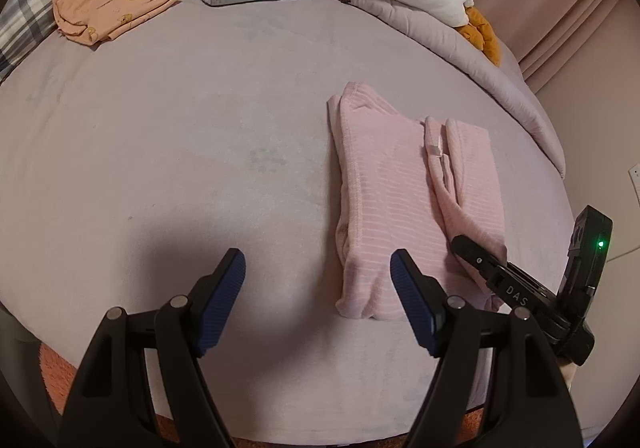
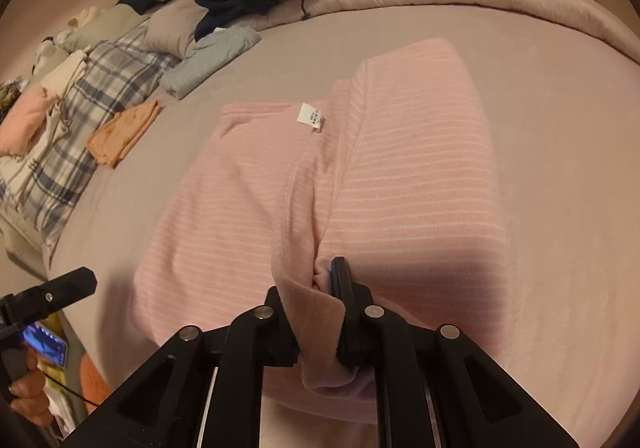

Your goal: Fold small clothes

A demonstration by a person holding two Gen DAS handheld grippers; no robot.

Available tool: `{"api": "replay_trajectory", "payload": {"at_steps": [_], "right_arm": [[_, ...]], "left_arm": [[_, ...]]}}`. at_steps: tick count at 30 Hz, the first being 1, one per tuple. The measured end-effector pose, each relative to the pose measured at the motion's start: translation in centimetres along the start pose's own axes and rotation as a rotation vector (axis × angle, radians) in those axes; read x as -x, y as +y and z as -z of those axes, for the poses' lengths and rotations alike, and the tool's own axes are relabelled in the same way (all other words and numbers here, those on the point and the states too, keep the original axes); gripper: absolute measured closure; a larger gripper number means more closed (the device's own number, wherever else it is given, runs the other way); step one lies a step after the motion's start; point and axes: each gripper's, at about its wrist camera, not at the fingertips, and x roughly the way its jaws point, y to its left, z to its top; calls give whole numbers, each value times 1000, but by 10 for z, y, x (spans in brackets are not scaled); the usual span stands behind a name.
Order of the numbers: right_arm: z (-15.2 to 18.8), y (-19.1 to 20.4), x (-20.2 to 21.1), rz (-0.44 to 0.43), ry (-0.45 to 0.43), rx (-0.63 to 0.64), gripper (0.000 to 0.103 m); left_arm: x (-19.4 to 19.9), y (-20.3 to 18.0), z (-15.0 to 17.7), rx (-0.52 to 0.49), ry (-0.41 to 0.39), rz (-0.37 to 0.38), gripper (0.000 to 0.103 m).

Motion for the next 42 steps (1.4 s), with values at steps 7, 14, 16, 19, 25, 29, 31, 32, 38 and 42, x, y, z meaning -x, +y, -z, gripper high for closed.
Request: {"api": "replay_trajectory", "payload": {"at_steps": [7, 14, 16, 19, 25, 29, 31, 32, 38, 42], "right_arm": [[5, 0, 16, -55, 1, -8, 67], [16, -13, 49, -58, -52, -46, 46], [18, -19, 54, -31, -74, -60, 40], [23, -38, 56, 31, -79, -112, 40], [32, -67, 53, 131, -69, -206, 40], [37, -77, 53, 151, -72, -253, 40], [38, -81, 53, 157, -73, -271, 40], [38, -83, 53, 159, -73, -277, 40], [39, -87, 52, 167, -70, -298, 40], [39, -89, 51, 170, -62, -303, 40]], "left_arm": [[10, -19, -17, -40, -44, 68, 22], [1, -53, -36, -119, -33, 180, 18], [-9, -66, -38, -129, 7, 239, 18], [-27, -84, -38, -146, 52, 301, 17], [-83, -117, -43, -183, 152, 281, 20], [-111, -130, -46, -196, 194, 268, 37], [-125, -135, -47, -188, 232, 257, 40], [-130, -135, -48, -185, 246, 261, 40], [-142, -138, -47, -171, 268, 282, 73], [-129, -147, -39, -233, 212, 191, 90]]}}
